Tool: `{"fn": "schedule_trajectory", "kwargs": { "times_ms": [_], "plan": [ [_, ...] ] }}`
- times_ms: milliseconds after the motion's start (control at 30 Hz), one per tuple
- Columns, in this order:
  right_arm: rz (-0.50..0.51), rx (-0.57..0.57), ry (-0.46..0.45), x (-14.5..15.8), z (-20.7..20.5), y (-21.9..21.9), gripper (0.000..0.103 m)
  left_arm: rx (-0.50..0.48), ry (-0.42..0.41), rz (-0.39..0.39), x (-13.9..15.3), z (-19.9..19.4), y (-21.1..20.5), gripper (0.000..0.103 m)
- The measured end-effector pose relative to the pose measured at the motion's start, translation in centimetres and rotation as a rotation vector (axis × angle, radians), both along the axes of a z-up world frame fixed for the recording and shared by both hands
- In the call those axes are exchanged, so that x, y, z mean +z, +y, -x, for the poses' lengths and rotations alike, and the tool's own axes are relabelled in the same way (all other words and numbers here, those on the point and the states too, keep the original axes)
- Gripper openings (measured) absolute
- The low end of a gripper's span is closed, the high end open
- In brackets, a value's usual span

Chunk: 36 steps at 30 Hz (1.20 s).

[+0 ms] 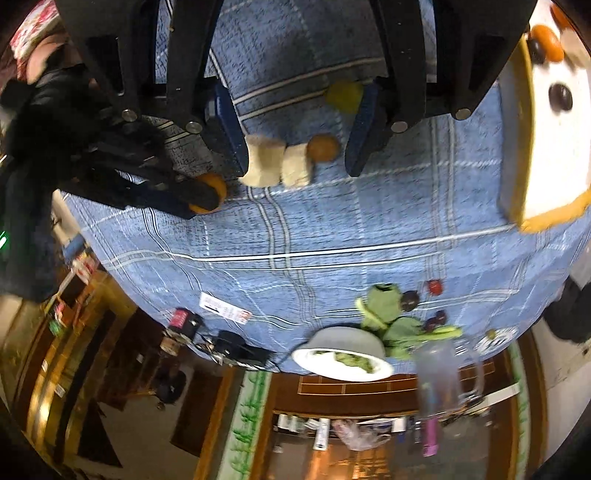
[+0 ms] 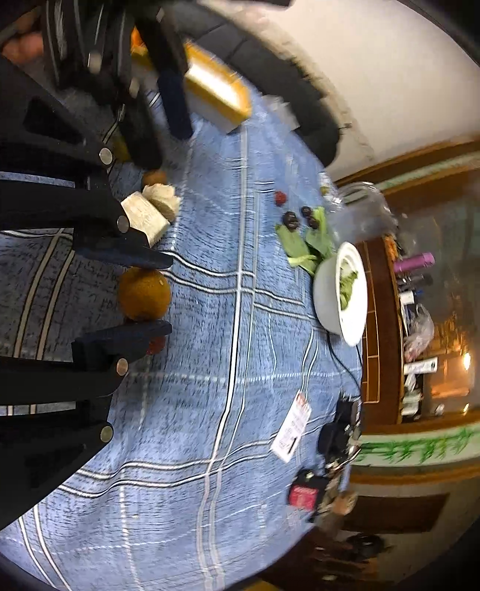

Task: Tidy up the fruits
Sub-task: 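Grasp two cream cubes with the left tool while the right tool grasps an orange, then carry the cream cubes and orange over the white tray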

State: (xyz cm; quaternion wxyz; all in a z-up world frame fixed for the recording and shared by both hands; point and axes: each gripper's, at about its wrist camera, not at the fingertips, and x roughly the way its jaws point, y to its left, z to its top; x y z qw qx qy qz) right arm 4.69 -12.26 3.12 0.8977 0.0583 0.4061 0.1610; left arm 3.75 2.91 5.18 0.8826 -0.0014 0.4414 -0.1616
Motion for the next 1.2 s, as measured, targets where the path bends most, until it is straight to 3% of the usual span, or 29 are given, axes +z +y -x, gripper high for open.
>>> {"fn": "schedule_trajectory", "kwargs": {
  "times_ms": [67,200,367,433,467,533,767,900,1067,1200],
  "plan": [
    [-0.088,-0.022,0.010,0.4,0.0,-1.7,0.030,-0.037,0.007,-0.007,-0.2,-0.7,-0.9,0.053],
    [-0.143,-0.041,0.025,0.3,-0.3,-2.9,0.030,-0.101,0.042,-0.055,-1.4,-1.8,-2.7,0.055],
    [-0.153,-0.044,0.021,0.4,-0.2,-3.2,0.031,-0.171,-0.002,-0.246,-3.2,-1.9,-5.6,0.057],
    [-0.162,-0.048,0.017,0.6,-0.1,-3.4,0.031,-0.202,-0.006,-0.303,-3.6,-1.5,-6.4,0.054],
    [-0.170,-0.053,0.017,0.8,-0.1,-3.6,0.031,-0.212,-0.019,-0.323,-3.6,-1.1,-6.6,0.045],
    [-0.196,-0.054,0.019,1.0,0.0,-3.9,0.031,-0.224,-0.019,-0.341,-3.5,-0.4,-6.7,0.045],
    [-0.241,-0.044,0.000,1.9,0.7,-3.4,0.031,-0.103,0.038,-0.202,-2.2,0.7,-5.5,0.044],
    [-0.365,-0.036,0.035,1.8,0.6,-3.9,0.031,0.028,0.027,-0.096,-0.1,1.1,-4.7,0.044],
    [-0.435,0.000,0.045,2.0,0.9,-3.6,0.031,0.173,-0.051,-0.086,2.6,3.3,-2.1,0.045],
    [-0.461,0.035,0.061,1.9,1.4,-2.9,0.031,0.223,-0.068,-0.053,4.2,4.8,0.7,0.045]
  ]
}}
